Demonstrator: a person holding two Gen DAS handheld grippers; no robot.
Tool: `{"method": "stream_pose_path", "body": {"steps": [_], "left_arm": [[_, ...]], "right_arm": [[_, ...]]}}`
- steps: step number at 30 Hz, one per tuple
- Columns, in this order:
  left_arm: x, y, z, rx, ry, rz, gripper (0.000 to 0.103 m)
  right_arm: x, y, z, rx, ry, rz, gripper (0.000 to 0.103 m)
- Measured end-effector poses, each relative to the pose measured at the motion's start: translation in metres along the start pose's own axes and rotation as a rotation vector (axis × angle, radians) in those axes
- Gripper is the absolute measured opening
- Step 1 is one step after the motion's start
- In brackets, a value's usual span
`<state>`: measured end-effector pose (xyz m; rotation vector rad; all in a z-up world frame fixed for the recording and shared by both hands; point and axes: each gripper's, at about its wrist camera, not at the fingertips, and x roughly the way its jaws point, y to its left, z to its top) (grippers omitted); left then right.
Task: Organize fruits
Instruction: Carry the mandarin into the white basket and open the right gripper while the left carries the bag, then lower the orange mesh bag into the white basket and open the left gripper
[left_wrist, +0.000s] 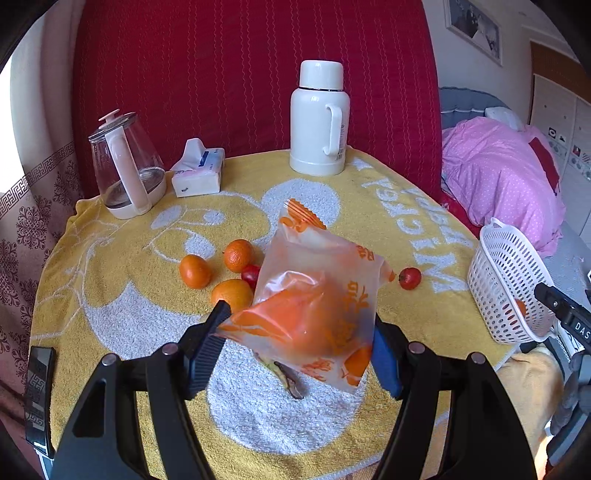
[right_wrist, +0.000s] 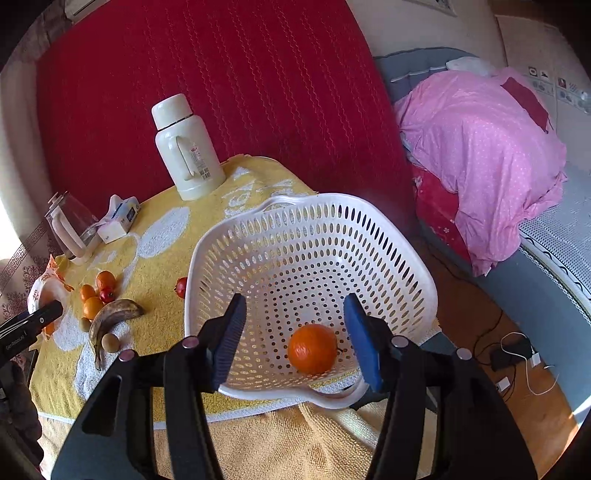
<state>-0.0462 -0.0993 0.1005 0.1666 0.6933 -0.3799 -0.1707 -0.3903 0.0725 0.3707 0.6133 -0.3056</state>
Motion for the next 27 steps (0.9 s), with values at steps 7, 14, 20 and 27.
{"method": "stream_pose_path", "body": {"steps": [7,14,20,27], "left_arm": [[0.001,-0.031,0.011,0.050,-0.009,-0.045,0.070],[-0.002,-0.077,0.024,0.135,-0.032,-0.118,0.070],[0.001,-0.119,0.032,0.205,-0.032,-0.200,0.070],[0.011,-0.164,0.040,0.273,-0.022,-0.285,0.070]], "right_arm": [[-0.006,-0.008,0.001,0.006,-0.021,0.002,0.057],[-0.014,-0.019,0.006,0.040,-0.052,-0.012,0.057],[-0.018,-0.026,0.007,0.057,-0.065,-0.023,0.057],[-0.020,-0.030,0.008,0.056,-0.068,-0.054,0.057]]}}
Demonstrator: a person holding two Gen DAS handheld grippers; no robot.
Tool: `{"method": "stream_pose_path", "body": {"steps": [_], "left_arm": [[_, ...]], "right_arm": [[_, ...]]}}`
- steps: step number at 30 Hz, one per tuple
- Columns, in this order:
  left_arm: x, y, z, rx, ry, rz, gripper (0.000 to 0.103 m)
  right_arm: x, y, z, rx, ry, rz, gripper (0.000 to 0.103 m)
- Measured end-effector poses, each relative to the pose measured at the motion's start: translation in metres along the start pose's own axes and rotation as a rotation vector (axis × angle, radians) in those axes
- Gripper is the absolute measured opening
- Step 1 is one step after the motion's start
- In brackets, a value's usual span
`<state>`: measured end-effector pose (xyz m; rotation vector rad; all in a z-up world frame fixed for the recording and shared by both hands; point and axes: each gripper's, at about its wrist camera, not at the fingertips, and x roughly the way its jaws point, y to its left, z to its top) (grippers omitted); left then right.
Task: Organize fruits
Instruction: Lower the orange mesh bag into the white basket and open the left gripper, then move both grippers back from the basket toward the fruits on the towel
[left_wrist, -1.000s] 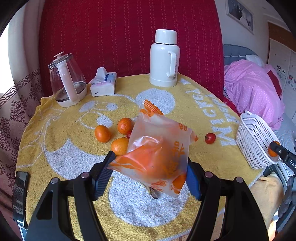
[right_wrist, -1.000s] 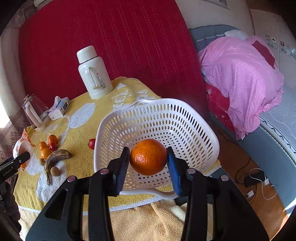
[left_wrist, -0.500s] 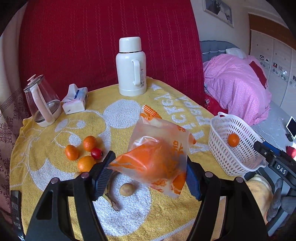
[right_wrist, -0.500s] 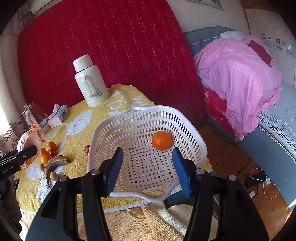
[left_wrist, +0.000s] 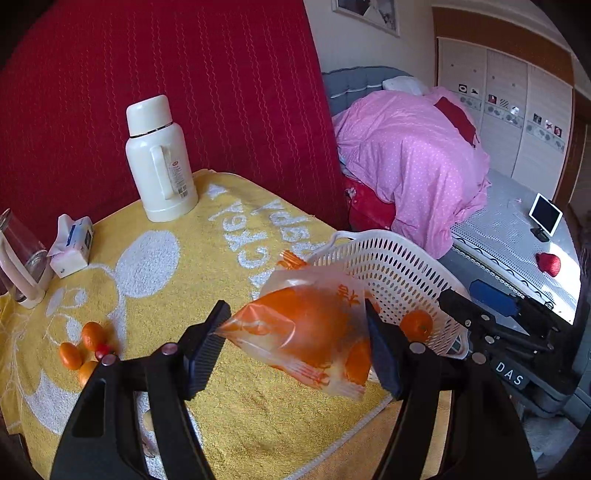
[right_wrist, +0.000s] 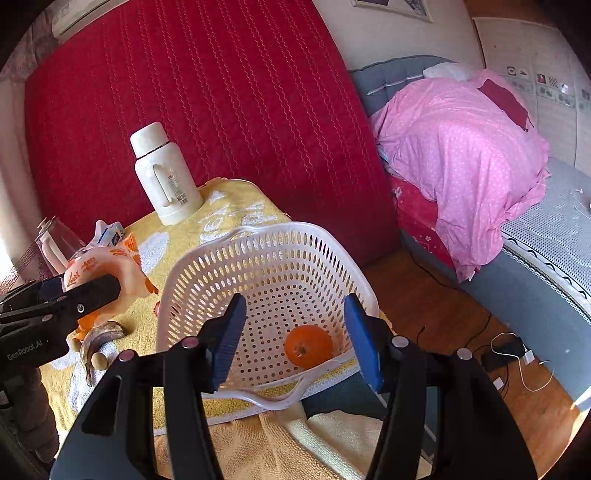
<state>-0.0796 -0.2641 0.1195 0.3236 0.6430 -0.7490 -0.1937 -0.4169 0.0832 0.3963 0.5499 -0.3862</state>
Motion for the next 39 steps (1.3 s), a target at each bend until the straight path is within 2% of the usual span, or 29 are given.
{"method": "stream_pose_path", "body": {"steps": [5,11,21,33,35,37,39], "left_arm": [[0.013,-0.017,0.012,0.028,-0.017,-0.033,0.070],[0.023,-0.018,0.017,0.024,-0.021,-0.055,0.070],[0.029,-0.001,0.008,-0.034,0.014,-0.021,0.071],[0.026,0.011,0.000,-0.072,0.028,0.014,0.083],[0.024,0.012,-0.001,-0.080,0.028,0.018,0.091],[0.023,0.014,-0.002,-0.087,0.027,0.026,0.091],[0.022,0.016,-0.004,-0.091,0.032,0.032,0.093]], "right_arm": [[0.003,-0.005,0.001,0.009,0.009,-0.019,0.059],[0.006,-0.010,0.000,0.020,0.017,-0.023,0.059],[0.010,-0.009,-0.001,0.014,0.024,-0.025,0.060],[0.009,-0.005,-0.002,0.002,0.024,-0.018,0.060],[0.009,-0.005,-0.002,0.001,0.025,-0.018,0.060],[0.009,-0.002,-0.002,-0.002,0.026,-0.015,0.062],[0.008,-0.001,-0.004,-0.005,0.026,-0.011,0.067]]}}
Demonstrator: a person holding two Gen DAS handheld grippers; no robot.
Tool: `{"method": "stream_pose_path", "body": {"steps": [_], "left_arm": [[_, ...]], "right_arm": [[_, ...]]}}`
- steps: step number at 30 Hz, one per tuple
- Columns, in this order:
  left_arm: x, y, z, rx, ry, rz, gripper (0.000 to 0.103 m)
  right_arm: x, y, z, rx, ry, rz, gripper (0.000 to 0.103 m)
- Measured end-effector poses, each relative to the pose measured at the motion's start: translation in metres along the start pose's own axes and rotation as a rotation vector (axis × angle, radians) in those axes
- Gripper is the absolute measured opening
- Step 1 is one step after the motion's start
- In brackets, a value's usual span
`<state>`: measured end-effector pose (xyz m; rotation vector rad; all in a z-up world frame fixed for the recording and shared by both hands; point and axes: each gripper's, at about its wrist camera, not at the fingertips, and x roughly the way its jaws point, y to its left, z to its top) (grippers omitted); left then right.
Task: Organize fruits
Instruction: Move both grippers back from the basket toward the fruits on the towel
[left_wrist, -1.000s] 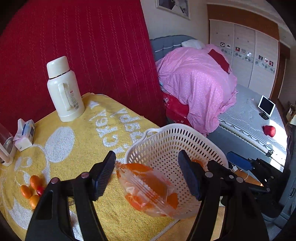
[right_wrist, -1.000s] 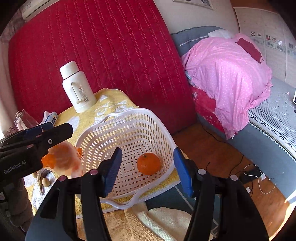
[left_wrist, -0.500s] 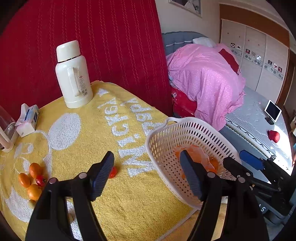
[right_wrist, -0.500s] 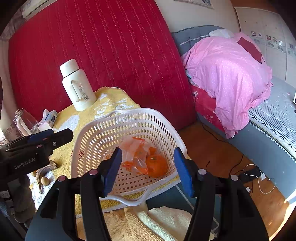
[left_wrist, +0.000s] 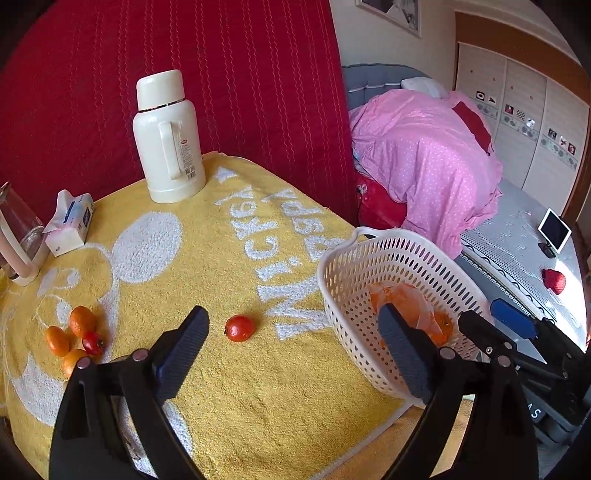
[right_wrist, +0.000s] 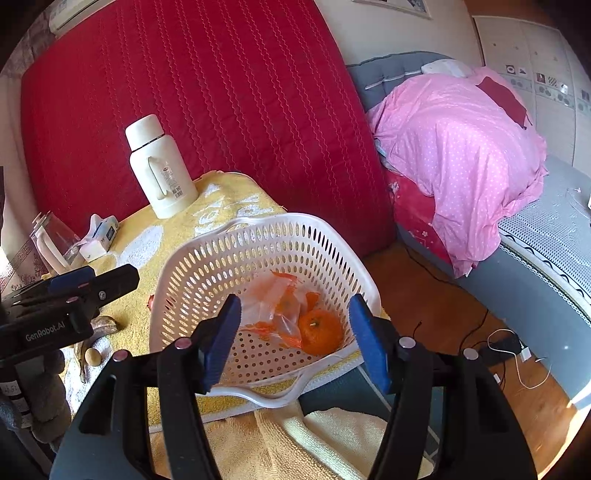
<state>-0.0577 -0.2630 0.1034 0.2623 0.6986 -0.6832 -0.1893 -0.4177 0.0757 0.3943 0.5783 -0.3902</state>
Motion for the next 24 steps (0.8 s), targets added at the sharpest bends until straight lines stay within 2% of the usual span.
{"method": "stream_pose_path", "body": {"steps": [10,24], "left_arm": [[-0.009,0.012,-0.007,-0.009,-0.014,0.053,0.095],[-0.021,0.033,-0.017,-0.050,-0.020,0.075,0.095]], "right_arm": [[-0.001,0.015,-0.003,-0.033,0.004,0.022,0.068],[-0.007,0.029,-0.009,-0.043,0.007,0.043,0.069]]}}
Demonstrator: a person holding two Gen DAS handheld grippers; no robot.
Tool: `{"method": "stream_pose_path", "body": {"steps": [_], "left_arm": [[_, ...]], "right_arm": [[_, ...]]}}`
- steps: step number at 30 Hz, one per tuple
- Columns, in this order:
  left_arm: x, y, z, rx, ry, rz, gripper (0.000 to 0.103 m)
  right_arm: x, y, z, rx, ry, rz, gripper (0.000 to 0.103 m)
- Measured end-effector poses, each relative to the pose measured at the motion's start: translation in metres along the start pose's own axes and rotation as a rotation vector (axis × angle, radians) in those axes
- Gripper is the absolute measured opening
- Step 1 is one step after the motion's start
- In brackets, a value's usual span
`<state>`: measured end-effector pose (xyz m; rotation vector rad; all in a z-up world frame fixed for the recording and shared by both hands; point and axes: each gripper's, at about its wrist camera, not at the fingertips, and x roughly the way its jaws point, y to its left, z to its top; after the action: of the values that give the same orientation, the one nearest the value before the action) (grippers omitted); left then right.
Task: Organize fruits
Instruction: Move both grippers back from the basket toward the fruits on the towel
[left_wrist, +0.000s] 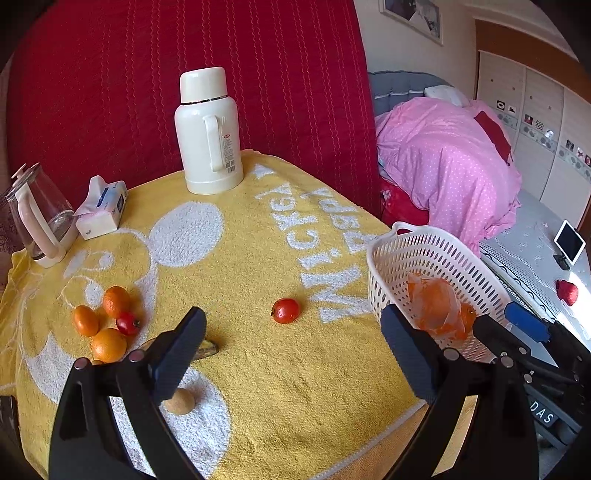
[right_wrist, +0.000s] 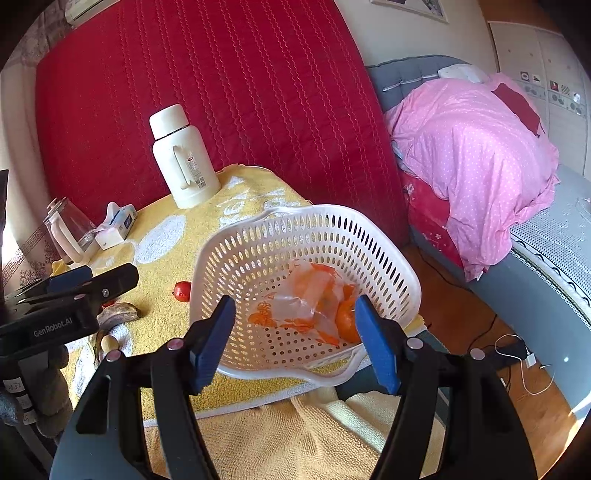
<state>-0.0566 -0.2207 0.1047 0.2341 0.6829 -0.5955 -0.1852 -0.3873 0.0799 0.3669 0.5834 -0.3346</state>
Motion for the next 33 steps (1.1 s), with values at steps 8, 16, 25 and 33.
{"method": "stream_pose_path", "body": {"steps": [8,16,25,33], "left_arm": [[-0.003,0.013,-0.008,-0.032,0.006,0.006,0.095],[-0.005,0.037,-0.018,-0.082,0.014,0.021,0.095],[-0.015,0.083,-0.028,-0.150,0.006,0.106,0.095],[-0.022,0.136,-0.046,-0.230,0.017,0.189,0.095]], "right_arm": [[-0.006,0.010,0.000,-0.011,-0.014,0.013,0.069],[-0.008,0.029,-0.001,-0.040,-0.014,0.034,0.069],[-0.003,0.057,-0.004,-0.083,0.005,0.065,0.069],[0.002,0.080,-0.010,-0.124,0.030,0.101,0.069]]}}
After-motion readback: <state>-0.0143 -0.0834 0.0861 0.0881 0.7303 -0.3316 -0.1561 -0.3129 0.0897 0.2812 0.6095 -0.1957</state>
